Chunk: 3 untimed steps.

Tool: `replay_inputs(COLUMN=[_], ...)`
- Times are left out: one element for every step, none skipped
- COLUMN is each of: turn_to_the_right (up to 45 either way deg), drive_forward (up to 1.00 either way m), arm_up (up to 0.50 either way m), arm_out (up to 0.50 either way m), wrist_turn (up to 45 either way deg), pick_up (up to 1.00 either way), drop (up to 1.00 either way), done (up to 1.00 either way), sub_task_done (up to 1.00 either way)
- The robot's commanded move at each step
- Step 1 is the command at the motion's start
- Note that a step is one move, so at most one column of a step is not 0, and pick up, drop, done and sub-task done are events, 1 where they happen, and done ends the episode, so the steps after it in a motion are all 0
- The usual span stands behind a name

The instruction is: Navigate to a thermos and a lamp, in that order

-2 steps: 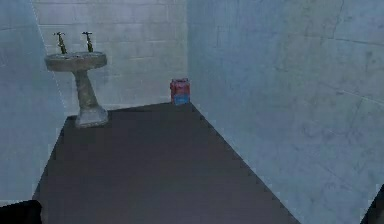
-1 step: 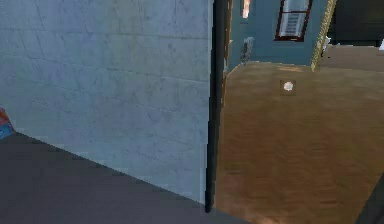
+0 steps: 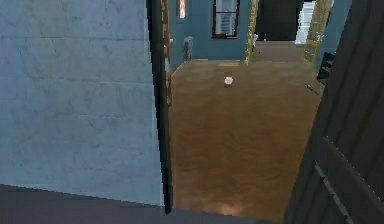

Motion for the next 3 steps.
replay_inputs(turn_to_the_right=[0.0, 15.0, 0.0], drive_forward=[0.10, 0.00, 1.00], arm_up=[0.00, 0.00, 0.00], arm_out=[0.00, 0.00, 0.00], wrist_turn=[0.0, 0.0, 0.0], pick_up=[0.00, 0.00, 0.00], drop=[0.00, 0.00, 0.00], done=[0.00, 0.00, 0.00], sub_task_done=[0.00, 0.00, 0.00])
